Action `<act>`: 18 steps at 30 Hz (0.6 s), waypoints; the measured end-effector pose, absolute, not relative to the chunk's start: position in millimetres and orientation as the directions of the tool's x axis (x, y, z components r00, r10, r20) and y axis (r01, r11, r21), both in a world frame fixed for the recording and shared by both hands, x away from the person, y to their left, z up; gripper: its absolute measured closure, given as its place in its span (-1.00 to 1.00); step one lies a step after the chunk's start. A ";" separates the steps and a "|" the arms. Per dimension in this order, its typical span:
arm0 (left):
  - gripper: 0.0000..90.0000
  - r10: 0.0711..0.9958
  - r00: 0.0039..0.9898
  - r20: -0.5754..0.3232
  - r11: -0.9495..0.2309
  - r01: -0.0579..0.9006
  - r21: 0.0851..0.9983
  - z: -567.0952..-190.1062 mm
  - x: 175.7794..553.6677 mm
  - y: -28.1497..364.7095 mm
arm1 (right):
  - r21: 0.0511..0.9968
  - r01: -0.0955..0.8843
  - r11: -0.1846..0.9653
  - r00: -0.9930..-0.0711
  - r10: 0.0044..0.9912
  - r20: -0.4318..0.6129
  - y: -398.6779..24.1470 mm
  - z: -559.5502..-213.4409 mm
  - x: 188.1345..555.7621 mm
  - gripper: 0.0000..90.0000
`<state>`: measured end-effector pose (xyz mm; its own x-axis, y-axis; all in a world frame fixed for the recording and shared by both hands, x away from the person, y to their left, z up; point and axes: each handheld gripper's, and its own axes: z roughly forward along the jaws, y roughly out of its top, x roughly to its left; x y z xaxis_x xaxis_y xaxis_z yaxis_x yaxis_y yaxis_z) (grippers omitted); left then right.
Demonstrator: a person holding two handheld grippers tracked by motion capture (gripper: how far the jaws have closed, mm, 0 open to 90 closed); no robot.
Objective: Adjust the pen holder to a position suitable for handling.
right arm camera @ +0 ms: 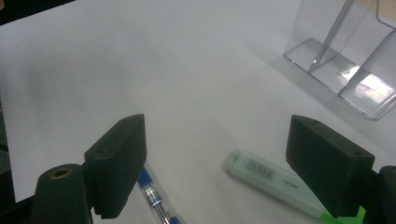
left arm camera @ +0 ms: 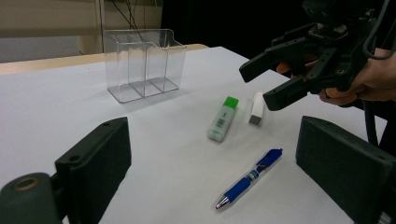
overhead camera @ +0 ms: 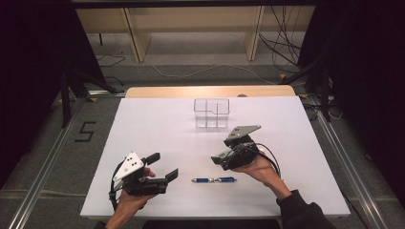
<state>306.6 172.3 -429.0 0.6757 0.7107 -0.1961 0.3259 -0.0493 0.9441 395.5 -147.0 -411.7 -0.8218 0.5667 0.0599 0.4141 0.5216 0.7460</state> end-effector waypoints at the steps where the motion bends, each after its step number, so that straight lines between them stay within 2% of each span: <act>1: -0.79 0.710 0.677 -0.195 -0.050 0.325 0.944 -429.0 306.9 172.4 | 0.744 0.416 0.523 -0.823 0.564 0.063 -145.7 -411.8 394.4 -0.53; 18: -0.79 0.703 0.682 -0.199 -0.048 0.326 0.944 -428.6 309.0 169.7 | 0.691 0.386 0.611 -0.867 0.497 0.044 -130.3 -419.9 383.1 -0.56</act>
